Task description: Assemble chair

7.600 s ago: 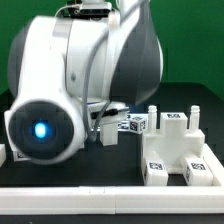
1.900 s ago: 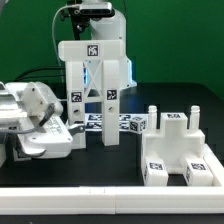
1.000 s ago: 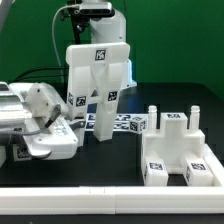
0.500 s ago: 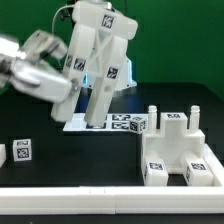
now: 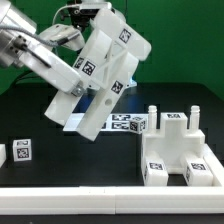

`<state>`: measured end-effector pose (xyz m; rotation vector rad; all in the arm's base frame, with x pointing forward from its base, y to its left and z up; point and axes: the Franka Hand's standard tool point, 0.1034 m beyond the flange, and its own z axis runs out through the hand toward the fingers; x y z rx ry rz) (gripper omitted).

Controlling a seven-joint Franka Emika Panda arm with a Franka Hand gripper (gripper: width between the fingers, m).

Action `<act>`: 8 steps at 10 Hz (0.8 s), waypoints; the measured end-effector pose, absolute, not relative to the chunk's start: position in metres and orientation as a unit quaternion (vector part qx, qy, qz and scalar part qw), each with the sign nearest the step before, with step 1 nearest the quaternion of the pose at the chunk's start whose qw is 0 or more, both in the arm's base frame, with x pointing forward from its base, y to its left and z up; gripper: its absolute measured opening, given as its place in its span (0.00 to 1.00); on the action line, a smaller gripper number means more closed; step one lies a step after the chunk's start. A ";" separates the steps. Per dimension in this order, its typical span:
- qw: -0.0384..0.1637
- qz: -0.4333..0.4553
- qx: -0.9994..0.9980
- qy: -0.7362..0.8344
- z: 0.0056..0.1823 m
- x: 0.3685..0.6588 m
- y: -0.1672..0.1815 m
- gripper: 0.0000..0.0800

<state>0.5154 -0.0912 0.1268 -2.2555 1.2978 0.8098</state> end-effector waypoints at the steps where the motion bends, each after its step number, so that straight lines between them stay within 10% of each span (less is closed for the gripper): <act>1: 0.198 0.243 -0.836 0.450 0.133 0.529 -0.096 0.36; 8: 0.107 -0.020 -0.936 0.335 0.141 0.568 -0.089 0.36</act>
Offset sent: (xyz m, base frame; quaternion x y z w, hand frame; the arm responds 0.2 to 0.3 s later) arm 0.0000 0.0000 0.0000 0.0000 0.1938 0.0000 0.9810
